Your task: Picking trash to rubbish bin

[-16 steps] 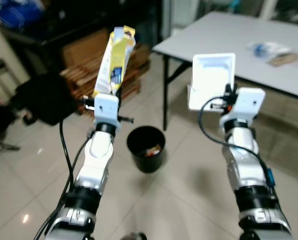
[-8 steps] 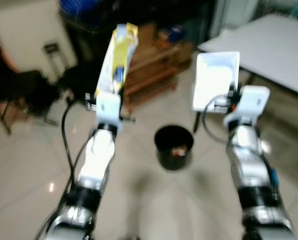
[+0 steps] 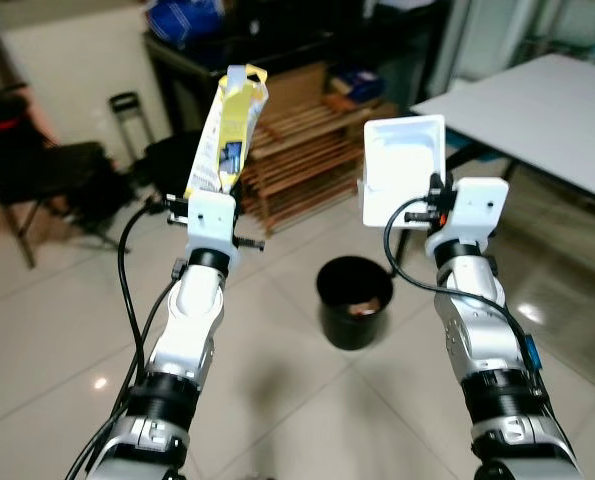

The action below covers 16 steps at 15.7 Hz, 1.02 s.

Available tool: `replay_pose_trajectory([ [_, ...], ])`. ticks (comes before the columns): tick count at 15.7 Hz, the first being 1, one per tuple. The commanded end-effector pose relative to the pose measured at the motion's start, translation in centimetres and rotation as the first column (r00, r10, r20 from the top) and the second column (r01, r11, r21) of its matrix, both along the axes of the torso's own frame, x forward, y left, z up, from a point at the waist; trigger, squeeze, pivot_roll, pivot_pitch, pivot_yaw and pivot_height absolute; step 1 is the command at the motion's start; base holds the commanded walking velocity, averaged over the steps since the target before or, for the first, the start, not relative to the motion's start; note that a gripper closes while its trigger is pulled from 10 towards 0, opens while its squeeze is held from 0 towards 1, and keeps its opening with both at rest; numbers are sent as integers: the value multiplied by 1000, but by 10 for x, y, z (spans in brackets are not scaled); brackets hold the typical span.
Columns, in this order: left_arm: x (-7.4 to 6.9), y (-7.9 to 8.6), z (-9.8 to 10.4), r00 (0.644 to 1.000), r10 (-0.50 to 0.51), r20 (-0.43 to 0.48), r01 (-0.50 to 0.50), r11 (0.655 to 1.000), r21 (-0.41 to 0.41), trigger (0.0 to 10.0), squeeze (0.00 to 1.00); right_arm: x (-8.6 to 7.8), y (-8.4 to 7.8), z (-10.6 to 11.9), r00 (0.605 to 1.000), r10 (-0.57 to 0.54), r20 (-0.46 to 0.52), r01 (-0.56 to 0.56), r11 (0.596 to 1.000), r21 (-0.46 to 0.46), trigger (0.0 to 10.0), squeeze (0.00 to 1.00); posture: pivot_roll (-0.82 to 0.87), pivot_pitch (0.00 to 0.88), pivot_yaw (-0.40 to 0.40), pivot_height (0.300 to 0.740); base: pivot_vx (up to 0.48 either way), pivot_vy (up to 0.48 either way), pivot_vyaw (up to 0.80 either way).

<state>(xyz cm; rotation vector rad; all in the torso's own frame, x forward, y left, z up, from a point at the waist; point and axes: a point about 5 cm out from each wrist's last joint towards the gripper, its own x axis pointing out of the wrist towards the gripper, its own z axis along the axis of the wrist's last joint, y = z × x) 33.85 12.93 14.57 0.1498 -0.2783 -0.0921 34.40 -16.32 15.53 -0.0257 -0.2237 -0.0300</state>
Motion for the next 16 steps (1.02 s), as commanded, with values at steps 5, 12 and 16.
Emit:
replay_pose_trajectory([
  [5, 3, 2, 2, 1000, 11, -9, -11, 1000, 4, 10000, 0, 2, 6, -2, 999, 37, -30, -37, 999, 2, 10000, 0, 2, 15, 79, 740, 376, 0, -566],
  [12, 2, 1, 3, 1000, 11, -7, -11, 1000, 4, 10000, 0, 2, 6, -4, 998, 45, -40, -45, 999, -7, 10000, 0, 3, 11, 79, 740, 375, 0, 0],
  [16, 3, 2, 3, 1000, 12, -8, -12, 1000, 5, 10000, 0, 2, 7, -5, 998, 49, -47, -50, 999, -12, 10000, 0, 4, 9, 80, 740, 378, 0, 0],
])
